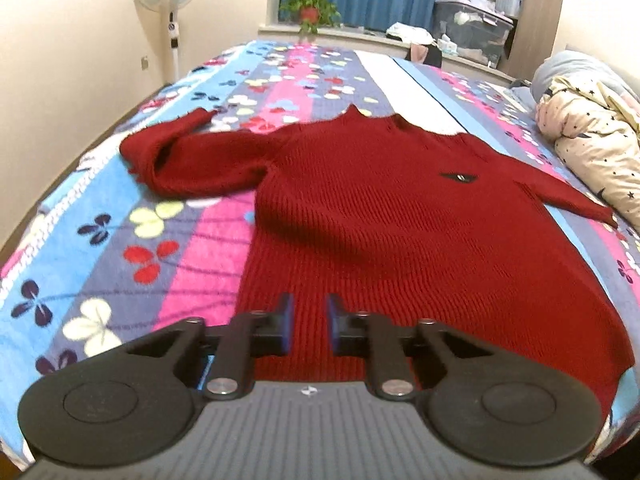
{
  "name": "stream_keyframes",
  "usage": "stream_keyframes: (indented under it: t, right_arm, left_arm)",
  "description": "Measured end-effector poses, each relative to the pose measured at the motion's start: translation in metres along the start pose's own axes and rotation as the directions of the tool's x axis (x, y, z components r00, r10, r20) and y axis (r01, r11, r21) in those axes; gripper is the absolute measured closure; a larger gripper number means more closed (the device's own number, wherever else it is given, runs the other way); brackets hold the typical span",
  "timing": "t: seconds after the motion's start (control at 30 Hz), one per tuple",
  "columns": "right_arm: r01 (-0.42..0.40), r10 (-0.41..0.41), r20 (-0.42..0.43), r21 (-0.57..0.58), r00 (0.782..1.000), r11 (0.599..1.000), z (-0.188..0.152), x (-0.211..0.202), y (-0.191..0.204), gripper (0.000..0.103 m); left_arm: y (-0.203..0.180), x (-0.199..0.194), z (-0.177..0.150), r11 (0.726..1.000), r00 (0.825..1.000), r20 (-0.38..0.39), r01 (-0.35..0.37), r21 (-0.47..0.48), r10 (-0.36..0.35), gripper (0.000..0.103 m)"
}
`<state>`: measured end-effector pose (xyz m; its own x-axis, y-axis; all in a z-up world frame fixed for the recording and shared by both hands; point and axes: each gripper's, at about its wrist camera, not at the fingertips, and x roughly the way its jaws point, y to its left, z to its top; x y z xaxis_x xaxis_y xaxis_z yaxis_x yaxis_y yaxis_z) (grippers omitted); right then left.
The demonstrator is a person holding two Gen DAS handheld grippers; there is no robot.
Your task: Fold small clothes
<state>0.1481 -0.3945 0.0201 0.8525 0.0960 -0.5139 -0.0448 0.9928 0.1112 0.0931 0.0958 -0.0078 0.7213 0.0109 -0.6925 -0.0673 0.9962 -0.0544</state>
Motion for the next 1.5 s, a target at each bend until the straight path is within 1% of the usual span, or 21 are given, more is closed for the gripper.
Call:
stream_keyframes:
  t: [0.03, 0.07, 0.17, 0.3, 0.43, 0.53, 0.7, 0.73, 0.8, 0.87, 0.97, 1.07, 1.13, 1.2, 1.27, 1.3, 1.33, 1.4, 1.43, 1.47, 1.5]
  right_arm:
    - [0.010, -0.010, -0.041, 0.011, 0.999, 1.000, -0.001, 0.009, 0.004, 0.088]
    - [0.014, -0.014, -0.043, 0.015, 0.999, 1.000, 0.000, 0.014, 0.009, 0.090]
    - [-0.025, 0.025, -0.005, -0.018, 1.000, 1.000, 0.006, 0.020, 0.026, 0.090]
    - [-0.038, 0.035, -0.056, -0.053, 0.998, 0.998, 0.008, 0.038, 0.039, 0.090]
    - [-0.025, 0.019, -0.077, -0.069, 0.997, 0.997, 0.010, 0.051, 0.047, 0.090]
    - [-0.020, 0.012, -0.079, -0.099, 0.997, 0.995, 0.011, 0.057, 0.053, 0.089]
    - [0.016, -0.037, -0.113, -0.179, 0.993, 0.984, 0.008, 0.070, 0.065, 0.089]
    - [0.018, -0.042, -0.120, -0.196, 0.992, 0.980, 0.007, 0.073, 0.067, 0.089]
    - [0.012, -0.044, -0.137, -0.220, 0.990, 0.975, 0.005, 0.080, 0.072, 0.089]
    - [0.003, -0.045, -0.177, -0.233, 0.983, 0.972, 0.002, 0.091, 0.076, 0.089]
    - [-0.022, -0.046, -0.258, -0.255, 0.965, 0.967, -0.003, 0.110, 0.085, 0.089]
    - [-0.074, -0.040, -0.349, -0.308, 0.936, 0.949, -0.015, 0.127, 0.100, 0.081]
    - [-0.114, -0.051, -0.420, -0.357, 0.906, 0.927, -0.028, 0.137, 0.111, 0.078]
    - [-0.114, -0.083, -0.406, -0.438, 0.910, 0.892, -0.035, 0.138, 0.124, 0.078]
    - [-0.117, -0.080, -0.403, -0.442, 0.912, 0.889, -0.036, 0.138, 0.127, 0.078]
    - [-0.116, -0.076, -0.409, -0.425, 0.909, 0.898, -0.035, 0.139, 0.126, 0.078]
    - [-0.116, -0.070, -0.413, -0.410, 0.908, 0.905, -0.034, 0.140, 0.124, 0.078]
    - [-0.116, -0.065, -0.416, -0.394, 0.907, 0.912, -0.033, 0.139, 0.123, 0.077]
    - [-0.114, -0.065, -0.416, -0.391, 0.907, 0.913, -0.034, 0.139, 0.124, 0.077]
    - [-0.113, -0.067, -0.415, -0.393, 0.907, 0.913, -0.034, 0.138, 0.124, 0.077]
    - [-0.111, -0.069, -0.414, -0.395, 0.908, 0.912, -0.035, 0.137, 0.125, 0.077]
  left_arm:
    - [0.003, 0.002, 0.004, 1.000, 1.000, 0.002, -0.006, -0.007, 0.006, 0.091]
    - [0.007, 0.004, 0.008, 1.000, 1.000, 0.002, -0.009, -0.017, 0.009, 0.092]
    - [0.022, 0.014, 0.029, 0.997, 1.000, 0.001, -0.031, -0.071, 0.032, 0.091]
    - [0.048, 0.035, 0.067, 0.987, 0.995, 0.019, -0.099, -0.125, 0.102, 0.091]
    - [0.075, 0.066, 0.099, 0.975, 0.985, 0.027, -0.163, -0.151, 0.169, 0.091]
    - [0.100, 0.095, 0.115, 0.959, 0.977, 0.020, -0.202, -0.197, 0.210, 0.091]
    - [0.128, 0.141, 0.134, 0.942, 0.973, 0.006, -0.221, -0.253, 0.229, 0.090]
    - [0.131, 0.149, 0.139, 0.942, 0.970, 0.017, -0.232, -0.243, 0.243, 0.087]
    - [0.136, 0.163, 0.146, 0.938, 0.960, 0.034, -0.264, -0.223, 0.278, 0.071]
    - [0.141, 0.177, 0.155, 0.928, 0.952, 0.027, -0.292, -0.233, 0.306, 0.047]
    - [0.146, 0.196, 0.164, 0.923, 0.952, 0.002, -0.297, -0.245, 0.307, 0.033]
    - [0.143, 0.209, 0.171, 0.924, 0.943, 0.006, -0.323, -0.202, 0.331, 0.032]
    - [0.141, 0.218, 0.175, 0.929, 0.942, 0.000, -0.330, -0.165, 0.335, 0.031]
    - [0.140, 0.230, 0.176, 0.927, 0.934, -0.015, -0.355, -0.123, 0.356, 0.030]
    - [0.141, 0.237, 0.174, 0.919, 0.924, -0.015, -0.381, -0.102, 0.382, 0.030]
    - [0.143, 0.239, 0.174, 0.915, 0.920, -0.013, -0.391, -0.096, 0.392, 0.031]
    - [0.144, 0.239, 0.174, 0.914, 0.918, -0.011, -0.395, -0.095, 0.396, 0.036]
    - [0.147, 0.237, 0.174, 0.906, 0.910, -0.015, -0.414, -0.090, 0.415, 0.059]
    - [0.150, 0.235, 0.174, 0.901, 0.905, -0.019, -0.424, -0.088, 0.424, 0.077]
    - [0.153, 0.233, 0.175, 0.902, 0.906, -0.020, -0.422, -0.096, 0.422, 0.088]
    - [0.158, 0.228, 0.176, 0.902, 0.910, -0.020, -0.414, -0.118, 0.415, 0.090]
